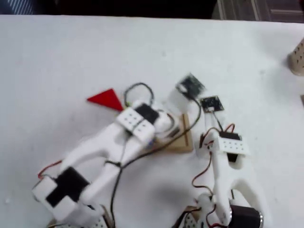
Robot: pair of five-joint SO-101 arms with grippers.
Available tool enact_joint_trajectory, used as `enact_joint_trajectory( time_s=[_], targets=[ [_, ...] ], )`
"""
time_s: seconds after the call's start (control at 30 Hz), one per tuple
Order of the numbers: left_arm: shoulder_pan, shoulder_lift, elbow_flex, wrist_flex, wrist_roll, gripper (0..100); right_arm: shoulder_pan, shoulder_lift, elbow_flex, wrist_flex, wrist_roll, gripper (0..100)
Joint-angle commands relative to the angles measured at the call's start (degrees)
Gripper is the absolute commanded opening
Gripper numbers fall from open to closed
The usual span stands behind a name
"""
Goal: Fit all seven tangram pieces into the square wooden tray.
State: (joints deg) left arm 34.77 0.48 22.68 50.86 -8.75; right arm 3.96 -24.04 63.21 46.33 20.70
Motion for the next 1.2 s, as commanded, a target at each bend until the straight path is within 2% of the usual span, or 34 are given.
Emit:
enact_joint_trajectory(
  time_s=[0.0,0.13,0.27,0.37,0.47,0.6,0.7,0.8,1.17],
  targets=[
    [1.7,4.7,-3.3,-5.3,-6.9,11,-0.2,-2.2,-0.4,-0.6,0.7,1.8],
    [2.5,8.1,-3.3,-5.9,-9.0,11,-0.2,-2.2,-0.4,-0.6,0.7,1.8],
    [3.1,8.2,-3.4,-5.9,-3.1,11,-0.2,-2.2,-0.4,-0.6,0.8,1.8],
    [2.9,8.4,-4.4,-5.5,6.3,11,-0.2,-2.2,-0.4,-0.6,0.8,1.8],
    [0.3,8.1,-4.8,-2.6,19.3,11,-0.2,-2.2,-0.4,-0.6,0.8,1.8],
    [-8.7,8.1,-8.5,3.4,36.9,11,-0.2,-2.2,-0.4,-0.7,0.8,1.8],
    [-16.3,8.2,-9.7,4.8,44.3,11,-0.2,-2.2,-0.4,-0.7,0.8,1.8],
    [-17.9,8.2,-9.9,5.1,46.2,11,-0.2,-2.2,-0.4,-0.7,0.8,1.8],
    [-4.8,8.7,-9.0,6.8,46.6,11,-0.2,-2.2,-0.4,-0.7,0.8,1.8]
  ],
)
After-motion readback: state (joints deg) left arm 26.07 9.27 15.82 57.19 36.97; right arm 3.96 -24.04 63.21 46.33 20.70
